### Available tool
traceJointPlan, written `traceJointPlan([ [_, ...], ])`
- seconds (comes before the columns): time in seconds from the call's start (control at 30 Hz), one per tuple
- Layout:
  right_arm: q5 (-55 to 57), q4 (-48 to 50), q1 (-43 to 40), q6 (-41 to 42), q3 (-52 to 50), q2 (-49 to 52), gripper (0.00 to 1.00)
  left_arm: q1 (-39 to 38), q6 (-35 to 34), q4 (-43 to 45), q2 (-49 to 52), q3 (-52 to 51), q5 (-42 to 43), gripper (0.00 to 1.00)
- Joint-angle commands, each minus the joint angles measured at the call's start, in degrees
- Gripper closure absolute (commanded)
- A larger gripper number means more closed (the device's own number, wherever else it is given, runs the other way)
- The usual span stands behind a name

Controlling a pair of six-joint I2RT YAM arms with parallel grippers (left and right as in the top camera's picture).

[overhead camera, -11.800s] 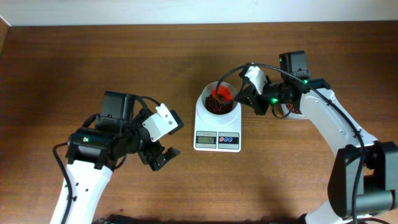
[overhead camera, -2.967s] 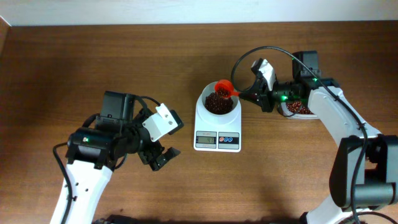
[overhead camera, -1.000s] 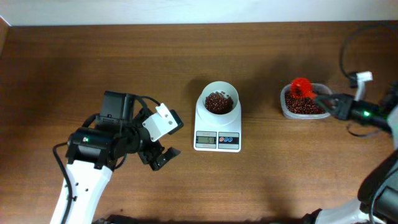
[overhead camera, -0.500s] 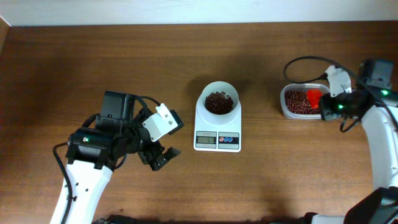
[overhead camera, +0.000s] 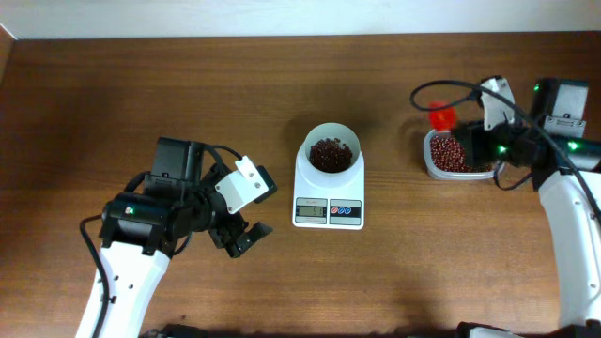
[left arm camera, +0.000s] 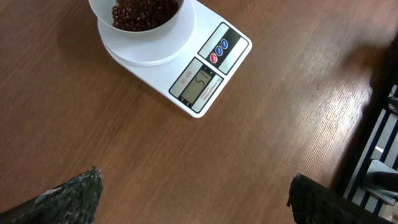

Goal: Scoop and weigh 50g on scale

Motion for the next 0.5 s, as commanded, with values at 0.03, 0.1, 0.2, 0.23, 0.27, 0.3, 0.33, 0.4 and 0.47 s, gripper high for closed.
traceJointPlan([
  [0.03, -12.9, 1.9, 8.0, -4.3, 0.8, 1.2, 0.96, 0.3, 1.2, 0.1, 0.0, 1.1, 0.4, 0.01],
  [0.1, -6.6, 2.6, 13.7, -5.1, 0.8, 3.8, 0.96, 0.3, 1.2, 0.1, 0.0, 1.1, 0.4, 0.01],
  [0.2, -2.5, 5.6, 21.1, -5.1, 0.8, 8.9, 0.96, 0.3, 1.2, 0.1, 0.0, 1.1, 0.4, 0.01],
  [0.23, -1.7, 6.6, 22.4, -5.1, 0.8, 10.1, 0.96, 0.3, 1.2, 0.1, 0.0, 1.1, 0.4, 0.01],
  [0.27, 0.1, 7.6, 23.6, -5.1, 0.8, 11.4, 0.96, 0.3, 1.2, 0.1, 0.0, 1.1, 0.4, 0.01],
  [0.3, 2.3, 8.1, 24.7, -5.1, 0.8, 12.5, 0.96, 0.3, 1.2, 0.1, 0.0, 1.1, 0.4, 0.01],
  [0.33, 4.0, 8.2, 25.4, -5.1, 0.8, 13.3, 0.96, 0.3, 1.2, 0.1, 0.0, 1.1, 0.4, 0.01],
  [0.4, 7.6, 8.1, 26.8, -5.1, 0.8, 14.9, 0.96, 0.3, 1.2, 0.1, 0.0, 1.1, 0.4, 0.01],
  [0.47, 10.8, 8.5, 28.0, -5.1, 0.8, 16.3, 0.96, 0.3, 1.2, 0.1, 0.0, 1.1, 0.4, 0.01],
])
